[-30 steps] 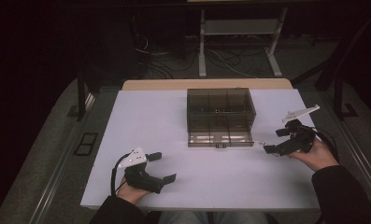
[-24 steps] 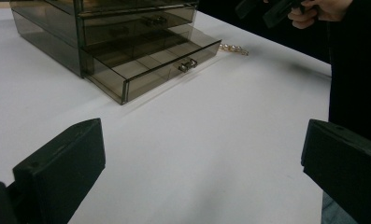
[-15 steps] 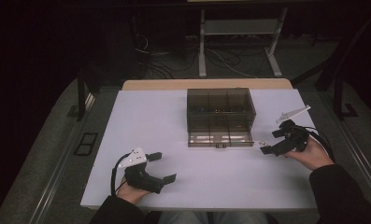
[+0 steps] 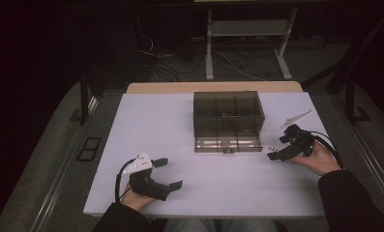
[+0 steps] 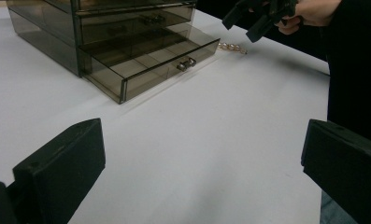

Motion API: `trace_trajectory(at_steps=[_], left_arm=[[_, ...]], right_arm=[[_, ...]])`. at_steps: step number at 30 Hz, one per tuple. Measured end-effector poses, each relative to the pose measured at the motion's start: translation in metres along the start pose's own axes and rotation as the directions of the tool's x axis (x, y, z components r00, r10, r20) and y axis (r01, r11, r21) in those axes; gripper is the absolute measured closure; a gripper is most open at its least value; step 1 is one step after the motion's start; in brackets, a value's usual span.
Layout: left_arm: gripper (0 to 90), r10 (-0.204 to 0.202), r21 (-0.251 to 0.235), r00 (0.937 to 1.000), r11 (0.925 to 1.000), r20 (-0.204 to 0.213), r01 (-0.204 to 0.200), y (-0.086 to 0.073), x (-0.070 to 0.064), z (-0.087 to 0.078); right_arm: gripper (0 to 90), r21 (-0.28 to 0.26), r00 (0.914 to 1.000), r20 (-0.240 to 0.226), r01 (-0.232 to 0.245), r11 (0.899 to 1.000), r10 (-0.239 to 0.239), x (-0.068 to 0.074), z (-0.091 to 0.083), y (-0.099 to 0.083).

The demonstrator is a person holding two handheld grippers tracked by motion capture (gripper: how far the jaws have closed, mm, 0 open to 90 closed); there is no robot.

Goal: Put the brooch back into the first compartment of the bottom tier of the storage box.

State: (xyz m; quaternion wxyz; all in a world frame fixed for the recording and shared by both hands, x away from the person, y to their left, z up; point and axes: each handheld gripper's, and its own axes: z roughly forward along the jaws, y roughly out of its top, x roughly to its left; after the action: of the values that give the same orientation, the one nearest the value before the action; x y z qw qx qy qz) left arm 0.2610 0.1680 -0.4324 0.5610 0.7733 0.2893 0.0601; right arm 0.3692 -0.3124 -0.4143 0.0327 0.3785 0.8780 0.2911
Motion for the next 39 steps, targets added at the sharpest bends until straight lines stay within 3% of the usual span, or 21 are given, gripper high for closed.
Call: trace_trajectory(at_steps=[2, 6, 20, 33, 39], left_arm=[[0.0, -0.001, -0.001, 1.0000, 1.0000, 0.000, 0.001, 0.000, 0.000, 0.000], [0.0, 0.002, 0.001, 1.0000, 1.0000, 0.000, -0.002, 0.000, 0.000, 0.000], [0.0, 0.005, 0.004, 1.0000, 1.0000, 0.000, -0.005, 0.000, 0.000, 0.000], [0.0, 0.006, 0.005, 1.0000, 1.0000, 0.001, -0.006, 0.000, 0.000, 0.001], [0.0, 0.008, 0.002, 1.0000, 1.0000, 0.002, -0.008, 0.000, -0.001, 0.000]], right_arm=[[15.2, -0.008, 0.9999, -0.009, 0.010, 1.000, -0.010, -0.003, -0.001, -0.001], [18.3, -0.008, 0.9999, 0.012, 0.005, 1.000, -0.005, -0.006, 0.000, -0.003], [31.5, 0.004, 0.9997, 0.019, 0.015, 1.000, -0.015, -0.015, 0.004, -0.006], [52.8, 0.031, 0.9980, 0.052, 0.036, 0.999, -0.037, -0.015, 0.010, -0.007], [61.7, 0.052, 0.9951, 0.072, 0.065, 0.997, -0.069, -0.011, 0.016, -0.008]])
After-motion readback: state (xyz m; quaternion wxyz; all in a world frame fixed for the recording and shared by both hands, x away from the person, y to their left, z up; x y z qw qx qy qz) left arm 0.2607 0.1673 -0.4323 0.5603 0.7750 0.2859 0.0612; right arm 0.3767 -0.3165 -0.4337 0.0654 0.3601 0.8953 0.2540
